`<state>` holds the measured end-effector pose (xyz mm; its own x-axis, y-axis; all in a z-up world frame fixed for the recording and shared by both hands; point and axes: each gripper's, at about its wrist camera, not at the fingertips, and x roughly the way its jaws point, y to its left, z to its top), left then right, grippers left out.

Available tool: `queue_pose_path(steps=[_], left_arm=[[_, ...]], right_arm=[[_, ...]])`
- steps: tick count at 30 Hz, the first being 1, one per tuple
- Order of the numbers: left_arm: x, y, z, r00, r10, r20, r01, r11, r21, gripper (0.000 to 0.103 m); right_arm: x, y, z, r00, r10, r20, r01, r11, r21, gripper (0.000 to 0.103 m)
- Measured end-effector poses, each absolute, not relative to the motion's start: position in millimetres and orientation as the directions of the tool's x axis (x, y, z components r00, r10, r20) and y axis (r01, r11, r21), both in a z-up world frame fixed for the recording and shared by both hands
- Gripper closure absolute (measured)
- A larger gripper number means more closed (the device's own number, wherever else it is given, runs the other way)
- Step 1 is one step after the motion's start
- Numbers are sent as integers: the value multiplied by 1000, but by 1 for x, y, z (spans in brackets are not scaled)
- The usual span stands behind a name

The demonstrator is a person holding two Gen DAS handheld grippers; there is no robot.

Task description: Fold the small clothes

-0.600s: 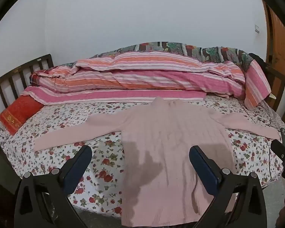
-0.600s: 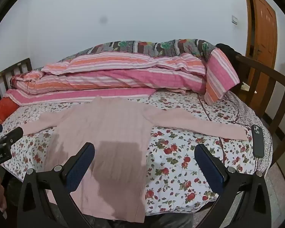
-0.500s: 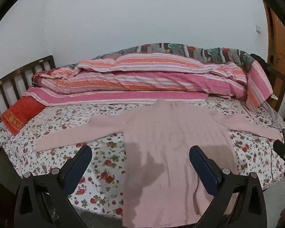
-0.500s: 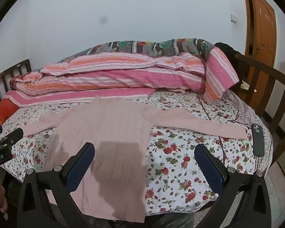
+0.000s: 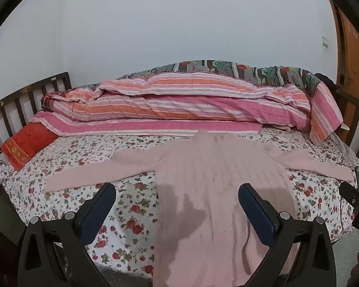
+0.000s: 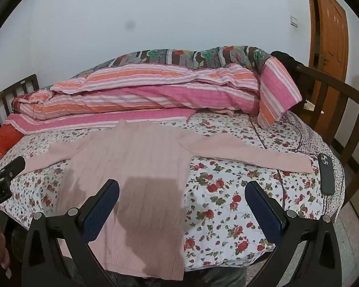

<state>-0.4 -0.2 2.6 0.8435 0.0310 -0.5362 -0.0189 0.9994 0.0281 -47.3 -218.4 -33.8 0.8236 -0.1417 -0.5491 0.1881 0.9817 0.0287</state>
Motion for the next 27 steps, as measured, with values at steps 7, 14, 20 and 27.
queue_pose_path(steps=[7, 14, 20, 27], left_arm=[[-3, -1, 0, 840, 24, -542, -15, 1000, 22, 0], [-3, -2, -1, 837, 19, -547, -9, 1000, 20, 0], [-3, -1, -2, 833, 16, -553, -7, 1000, 18, 0], [-1, 3, -1, 827, 10, -562, -10, 1000, 2, 0]], right_arm=[[-49, -220, -32, 826, -139, -546, 191, 981, 39, 0], [-50, -220, -31, 828, -140, -544, 192, 980, 41, 0], [-50, -218, -30, 833, -139, -536, 189, 981, 40, 0], [-51, -216, -29, 835, -136, -534, 186, 982, 39, 0]])
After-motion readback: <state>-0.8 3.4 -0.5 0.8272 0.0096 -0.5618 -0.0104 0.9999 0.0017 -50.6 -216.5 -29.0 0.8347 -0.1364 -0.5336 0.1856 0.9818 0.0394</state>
